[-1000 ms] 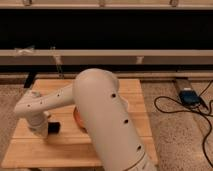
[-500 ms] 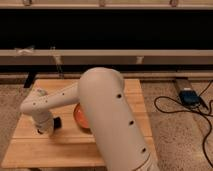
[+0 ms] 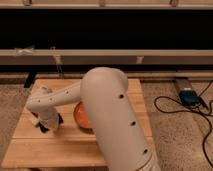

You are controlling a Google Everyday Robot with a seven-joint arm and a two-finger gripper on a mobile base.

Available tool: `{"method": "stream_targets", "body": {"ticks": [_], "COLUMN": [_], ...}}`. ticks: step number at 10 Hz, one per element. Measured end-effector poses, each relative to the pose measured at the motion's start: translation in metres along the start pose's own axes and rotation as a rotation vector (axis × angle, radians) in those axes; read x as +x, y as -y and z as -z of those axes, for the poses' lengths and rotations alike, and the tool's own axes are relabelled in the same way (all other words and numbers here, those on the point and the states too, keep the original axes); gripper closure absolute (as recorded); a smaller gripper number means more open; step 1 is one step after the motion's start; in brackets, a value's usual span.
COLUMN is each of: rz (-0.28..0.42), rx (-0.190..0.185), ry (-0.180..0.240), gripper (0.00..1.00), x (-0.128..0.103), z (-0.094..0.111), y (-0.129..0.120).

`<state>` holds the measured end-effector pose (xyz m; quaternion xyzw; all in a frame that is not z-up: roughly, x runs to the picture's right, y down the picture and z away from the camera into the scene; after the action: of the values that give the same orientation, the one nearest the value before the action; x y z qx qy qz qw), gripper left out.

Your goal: Push the eraser across the table

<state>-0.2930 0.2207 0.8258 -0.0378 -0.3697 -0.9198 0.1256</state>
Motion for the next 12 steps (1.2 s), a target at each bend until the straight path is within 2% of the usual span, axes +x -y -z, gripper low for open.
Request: {"method": "stream_targets", "body": {"ticks": [3,9,12], "rz": [-0.008,-0.043,-0.049], "rx": [-0.02,-0.061,-0.079], "ry": [-0.006,-0.065,-0.09], "gripper": [1.0,1.0,1.0], "x": [-0.003,-0.003,-0.002], "z": [0.001,0.007,0.015], "y": [-0.018,-0.062,-0.074]}}
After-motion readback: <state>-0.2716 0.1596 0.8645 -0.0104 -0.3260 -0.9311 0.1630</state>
